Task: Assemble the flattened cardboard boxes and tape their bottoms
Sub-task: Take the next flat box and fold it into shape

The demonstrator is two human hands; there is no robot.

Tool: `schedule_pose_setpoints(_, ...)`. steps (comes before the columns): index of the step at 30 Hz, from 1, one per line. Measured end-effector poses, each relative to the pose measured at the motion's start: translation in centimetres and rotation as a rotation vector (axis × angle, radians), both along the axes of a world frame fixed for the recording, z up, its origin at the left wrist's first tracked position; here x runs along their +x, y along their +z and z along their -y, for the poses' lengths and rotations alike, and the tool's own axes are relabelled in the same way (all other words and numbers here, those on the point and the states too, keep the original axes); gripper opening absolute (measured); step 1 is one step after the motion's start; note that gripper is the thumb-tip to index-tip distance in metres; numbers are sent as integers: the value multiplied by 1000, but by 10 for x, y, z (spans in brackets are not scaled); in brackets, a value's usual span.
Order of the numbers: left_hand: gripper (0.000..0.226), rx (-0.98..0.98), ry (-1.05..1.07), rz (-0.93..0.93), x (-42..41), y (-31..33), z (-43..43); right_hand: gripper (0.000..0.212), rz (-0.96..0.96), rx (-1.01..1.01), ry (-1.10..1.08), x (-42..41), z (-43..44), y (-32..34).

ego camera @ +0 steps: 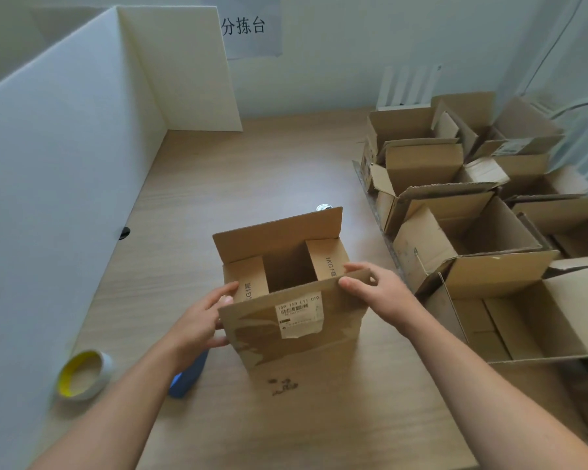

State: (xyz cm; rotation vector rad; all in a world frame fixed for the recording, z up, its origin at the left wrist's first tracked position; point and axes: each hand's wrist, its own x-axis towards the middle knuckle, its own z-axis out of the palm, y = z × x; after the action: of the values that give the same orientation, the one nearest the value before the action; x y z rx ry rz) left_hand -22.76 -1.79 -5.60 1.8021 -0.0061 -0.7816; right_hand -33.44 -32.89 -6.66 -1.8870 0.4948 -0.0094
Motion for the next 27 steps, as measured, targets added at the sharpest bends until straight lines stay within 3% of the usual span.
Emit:
schedule_pose_setpoints(4,33,-90,50,-18,-10,-7,-5,66,47,23,-100,8,-11,-11)
schedule_pose_setpoints(7,43,-175,121,-56,-11,-10,-8,68,65,-165,-136,15,-18,-18)
schedule_pose_setpoints(9,41,-49,132,110,-6,-11,-8,68,60,-313,-143,16,-25,-23)
schedule_pose_setpoints(11,67,157,113,357,2,-7,-5,69,58,-381,-146,16,-30,-28)
schedule_pose_setpoints(15,92,180,78,638,34,14,8,72,27,-270,-169,13,-28,-37)
schedule_pose_setpoints(18,86,219,-75,733,51,24,23,74,24,-207,-149,14,-26,-40)
schedule_pose_setpoints(24,39,306,-178,926,31,7,17,78,31,-149,-198,17,-28,-39)
schedule_pose_setpoints(27,48,406,-327,865,8,-17,6,78,70,-171,-215,15,-32,-35)
